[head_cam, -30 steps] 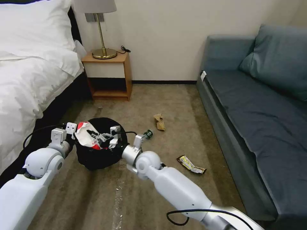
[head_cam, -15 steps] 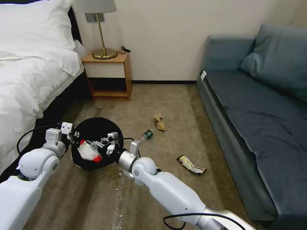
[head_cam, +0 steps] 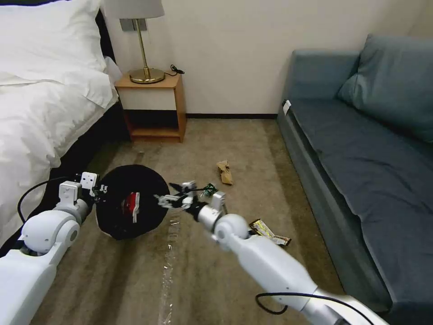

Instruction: Pick up the trash bin, then pick up the garbage on the floor and place it into the trash bin.

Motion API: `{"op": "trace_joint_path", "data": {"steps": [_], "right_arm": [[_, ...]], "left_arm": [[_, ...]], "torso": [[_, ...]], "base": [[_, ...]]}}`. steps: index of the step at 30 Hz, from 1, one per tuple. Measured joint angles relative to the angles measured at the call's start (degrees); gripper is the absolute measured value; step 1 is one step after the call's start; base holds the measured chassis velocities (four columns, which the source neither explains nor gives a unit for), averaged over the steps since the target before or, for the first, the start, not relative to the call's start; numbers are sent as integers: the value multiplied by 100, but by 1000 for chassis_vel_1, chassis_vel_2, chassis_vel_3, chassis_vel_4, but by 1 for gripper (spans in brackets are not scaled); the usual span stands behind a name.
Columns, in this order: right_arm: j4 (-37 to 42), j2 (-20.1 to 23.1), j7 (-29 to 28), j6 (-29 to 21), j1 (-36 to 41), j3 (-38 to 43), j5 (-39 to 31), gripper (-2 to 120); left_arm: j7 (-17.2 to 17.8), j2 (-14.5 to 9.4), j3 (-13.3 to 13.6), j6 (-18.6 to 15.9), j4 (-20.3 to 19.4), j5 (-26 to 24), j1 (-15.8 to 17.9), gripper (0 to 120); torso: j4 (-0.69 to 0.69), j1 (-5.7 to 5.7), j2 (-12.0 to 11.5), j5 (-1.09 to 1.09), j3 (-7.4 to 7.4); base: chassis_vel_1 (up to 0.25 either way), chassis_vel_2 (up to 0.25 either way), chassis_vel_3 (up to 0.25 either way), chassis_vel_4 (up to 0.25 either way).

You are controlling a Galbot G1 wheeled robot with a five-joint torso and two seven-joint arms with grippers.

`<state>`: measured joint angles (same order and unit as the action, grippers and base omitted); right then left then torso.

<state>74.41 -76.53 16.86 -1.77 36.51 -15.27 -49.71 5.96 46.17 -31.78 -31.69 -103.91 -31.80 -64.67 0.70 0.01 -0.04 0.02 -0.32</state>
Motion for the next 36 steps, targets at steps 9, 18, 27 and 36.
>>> {"op": "trace_joint_path", "data": {"steps": [9,18,27,36], "right_arm": [[-1251,301,150,201,-11,492,1095,100],[-2242,428,-84,-39,140,1045,1904,100],[-2993,536,39,185,346,1569,2393,100],[-2990,626,61,296,646,1814,2612,100]], "left_arm": [[25,15,107,68,38,34,75,6],[-19,-144,347,432,385,103,105,6],[-166,80,355,679,625,230,116,6],[-170,146,414,713,560,293,73,6]], "torso": [[-3,0,0,1,-1],[-3,0,0,0,0],[1,0,0,-1,0],[0,0,0,0,0]], "base": [[0,0,0,0],[0,0,0,0],[0,0,0,0],[0,0,0,0]]}}
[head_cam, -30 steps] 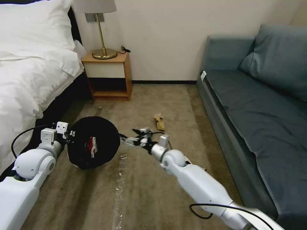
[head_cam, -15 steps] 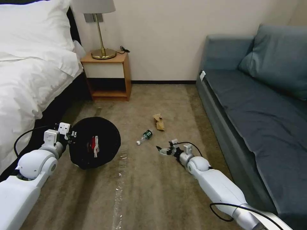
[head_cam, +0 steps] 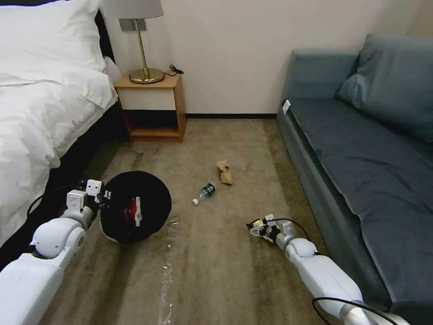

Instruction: Pick up the trash bin, then pick up the garbage on the floor and place it into the trash bin.

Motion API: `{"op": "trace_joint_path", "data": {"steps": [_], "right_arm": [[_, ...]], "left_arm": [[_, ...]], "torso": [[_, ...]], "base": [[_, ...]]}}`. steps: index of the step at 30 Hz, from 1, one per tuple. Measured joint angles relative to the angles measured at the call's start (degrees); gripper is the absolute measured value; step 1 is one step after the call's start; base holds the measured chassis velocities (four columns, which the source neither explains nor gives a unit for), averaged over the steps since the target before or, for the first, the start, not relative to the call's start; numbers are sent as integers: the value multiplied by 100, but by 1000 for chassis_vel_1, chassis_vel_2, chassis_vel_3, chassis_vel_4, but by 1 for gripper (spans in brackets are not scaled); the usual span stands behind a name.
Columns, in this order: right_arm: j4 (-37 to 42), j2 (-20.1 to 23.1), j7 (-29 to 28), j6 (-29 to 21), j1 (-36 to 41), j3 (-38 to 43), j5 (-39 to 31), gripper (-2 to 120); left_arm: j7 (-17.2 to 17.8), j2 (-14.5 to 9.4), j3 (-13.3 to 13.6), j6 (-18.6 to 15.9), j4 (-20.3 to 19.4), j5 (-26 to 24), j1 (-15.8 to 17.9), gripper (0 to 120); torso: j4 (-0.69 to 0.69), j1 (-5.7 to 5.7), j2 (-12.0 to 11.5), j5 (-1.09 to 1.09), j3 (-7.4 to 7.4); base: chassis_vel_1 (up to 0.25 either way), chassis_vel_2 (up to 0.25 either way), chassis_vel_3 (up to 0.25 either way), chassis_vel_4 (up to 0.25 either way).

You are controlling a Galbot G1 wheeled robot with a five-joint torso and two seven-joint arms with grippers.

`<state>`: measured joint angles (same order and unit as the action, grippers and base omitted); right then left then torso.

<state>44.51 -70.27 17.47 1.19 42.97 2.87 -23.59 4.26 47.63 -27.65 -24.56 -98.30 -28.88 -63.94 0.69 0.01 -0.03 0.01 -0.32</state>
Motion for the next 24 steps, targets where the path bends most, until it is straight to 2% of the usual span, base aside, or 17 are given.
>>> {"op": "trace_joint_path", "data": {"steps": [12,24], "right_arm": [[-285,4,76,198,192,188,221,100],[-899,-258,272,405,-121,311,412,100]], "left_arm": [[29,116,79,-15,-123,64,-54,6],[22,136,85,60,-103,74,-102,6]], "torso": [[0,0,0,-1,0],[0,0,0,-1,0]], "base": [[0,0,0,0],[0,0,0,0]]}}
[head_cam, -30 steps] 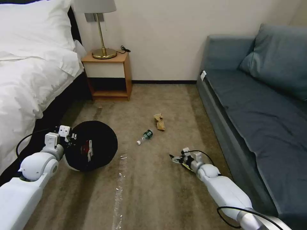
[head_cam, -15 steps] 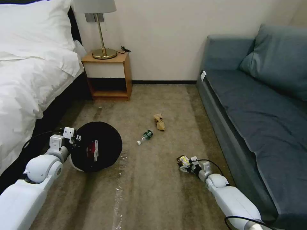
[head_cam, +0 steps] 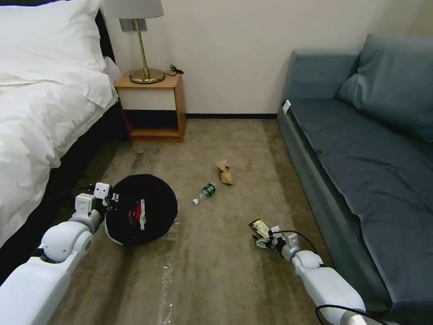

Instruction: Pick up the trash bin, then pick up the garbage on the floor and place it into the trash bin.

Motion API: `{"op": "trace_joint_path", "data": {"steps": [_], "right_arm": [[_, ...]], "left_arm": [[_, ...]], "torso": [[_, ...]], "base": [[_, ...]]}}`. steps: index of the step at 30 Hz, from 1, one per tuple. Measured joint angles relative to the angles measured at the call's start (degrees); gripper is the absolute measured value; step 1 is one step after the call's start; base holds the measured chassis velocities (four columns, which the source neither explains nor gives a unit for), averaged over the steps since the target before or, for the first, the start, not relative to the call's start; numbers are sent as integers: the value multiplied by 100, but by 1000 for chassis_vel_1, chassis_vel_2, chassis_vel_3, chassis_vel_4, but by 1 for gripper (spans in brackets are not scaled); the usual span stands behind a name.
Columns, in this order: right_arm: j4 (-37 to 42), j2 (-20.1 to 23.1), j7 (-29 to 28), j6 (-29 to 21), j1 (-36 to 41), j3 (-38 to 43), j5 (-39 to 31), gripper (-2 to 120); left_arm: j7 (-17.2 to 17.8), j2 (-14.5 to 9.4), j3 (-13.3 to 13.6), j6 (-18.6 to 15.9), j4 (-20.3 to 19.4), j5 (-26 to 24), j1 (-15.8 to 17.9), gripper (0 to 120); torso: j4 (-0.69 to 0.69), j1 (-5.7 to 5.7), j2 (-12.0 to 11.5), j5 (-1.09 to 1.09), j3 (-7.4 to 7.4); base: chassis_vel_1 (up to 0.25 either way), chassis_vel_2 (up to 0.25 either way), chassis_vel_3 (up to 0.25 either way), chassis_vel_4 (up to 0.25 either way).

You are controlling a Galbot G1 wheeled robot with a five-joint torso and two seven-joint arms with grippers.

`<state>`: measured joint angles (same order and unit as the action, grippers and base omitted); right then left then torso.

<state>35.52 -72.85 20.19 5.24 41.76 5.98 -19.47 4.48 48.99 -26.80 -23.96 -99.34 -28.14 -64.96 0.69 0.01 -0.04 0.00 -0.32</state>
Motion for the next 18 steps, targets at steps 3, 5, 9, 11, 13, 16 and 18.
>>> {"op": "trace_joint_path", "data": {"steps": [3,5,9,11,13,16,18], "right_arm": [[-150,-70,11,25,-59,46,90,100],[-206,-98,12,28,-82,66,119,100],[-297,-141,11,17,-121,96,153,100],[-327,-158,10,3,-132,111,152,100],[-338,-168,7,-20,-134,119,145,100],[-353,-182,7,-60,-136,127,137,100],[-366,-189,7,-83,-136,137,132,100]], "left_arm": [[-22,0,-2,56,34,-1,-15,6],[-28,-1,-8,81,49,-2,-21,6],[-52,-12,-28,134,86,-8,-36,6],[-71,-26,-38,162,107,-13,-38,6],[-82,-34,-44,182,120,-17,-38,6],[-95,-35,-46,218,150,-28,-18,6],[-100,-25,-36,246,164,-36,-5,6]], "torso": [[0,0,0,0,0],[0,0,0,0,0],[0,0,0,0,0],[0,0,0,0,0],[0,0,0,0,0],[0,0,0,0,0],[0,0,0,0,0]], "base": [[0,0,0,0],[0,0,0,0],[0,0,0,0],[0,0,0,0],[0,0,0,0],[0,0,0,0],[0,0,0,0]]}}
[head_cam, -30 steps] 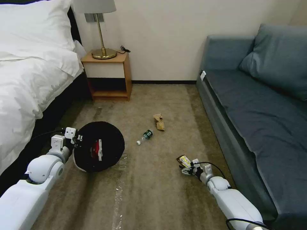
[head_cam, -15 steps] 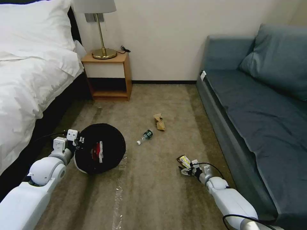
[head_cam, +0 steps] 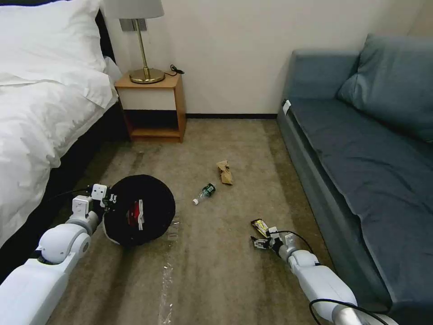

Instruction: Pick up the trash bin, then pick up the garbage on the floor and place it into the trash bin.

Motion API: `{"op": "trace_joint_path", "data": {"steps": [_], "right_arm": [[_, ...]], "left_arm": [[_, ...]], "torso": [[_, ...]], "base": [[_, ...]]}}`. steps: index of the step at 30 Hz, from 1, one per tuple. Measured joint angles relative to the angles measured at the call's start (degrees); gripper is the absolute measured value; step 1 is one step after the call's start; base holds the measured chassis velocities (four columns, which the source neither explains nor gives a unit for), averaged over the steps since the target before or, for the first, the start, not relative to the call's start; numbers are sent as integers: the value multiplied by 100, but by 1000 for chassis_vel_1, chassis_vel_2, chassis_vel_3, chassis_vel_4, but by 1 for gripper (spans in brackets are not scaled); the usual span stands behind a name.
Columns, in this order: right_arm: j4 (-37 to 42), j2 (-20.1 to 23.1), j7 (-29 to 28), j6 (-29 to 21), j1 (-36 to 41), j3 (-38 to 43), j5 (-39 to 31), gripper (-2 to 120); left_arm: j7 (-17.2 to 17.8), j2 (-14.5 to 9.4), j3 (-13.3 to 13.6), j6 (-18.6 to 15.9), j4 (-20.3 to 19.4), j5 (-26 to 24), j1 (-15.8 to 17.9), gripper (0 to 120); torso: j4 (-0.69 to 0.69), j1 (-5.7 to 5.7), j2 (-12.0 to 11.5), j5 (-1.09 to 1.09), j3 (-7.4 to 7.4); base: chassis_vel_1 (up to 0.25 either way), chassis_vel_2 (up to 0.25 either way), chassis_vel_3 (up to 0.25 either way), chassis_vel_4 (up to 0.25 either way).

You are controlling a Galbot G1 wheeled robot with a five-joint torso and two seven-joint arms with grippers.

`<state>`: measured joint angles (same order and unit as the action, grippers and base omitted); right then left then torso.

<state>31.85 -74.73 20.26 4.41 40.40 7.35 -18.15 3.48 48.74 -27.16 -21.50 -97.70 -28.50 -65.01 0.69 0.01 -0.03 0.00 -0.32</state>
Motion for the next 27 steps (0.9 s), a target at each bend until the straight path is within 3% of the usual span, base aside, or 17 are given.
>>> {"op": "trace_joint_path", "data": {"steps": [5,9,27], "right_arm": [[-65,-2,85,-30,4,87,-2,99],[-122,-4,122,-9,-2,141,-19,87],[-80,21,246,106,90,156,-155,17]], "left_arm": [[-8,22,31,40,47,-3,20,6],[-8,37,60,58,83,-3,62,6],[10,85,111,52,-2,5,59,6]], "torso": [[0,0,0,0,0],[1,0,0,-2,0],[0,0,0,0,0]], "base": [[0,0,0,0],[0,0,0,0],[0,0,0,0]]}}
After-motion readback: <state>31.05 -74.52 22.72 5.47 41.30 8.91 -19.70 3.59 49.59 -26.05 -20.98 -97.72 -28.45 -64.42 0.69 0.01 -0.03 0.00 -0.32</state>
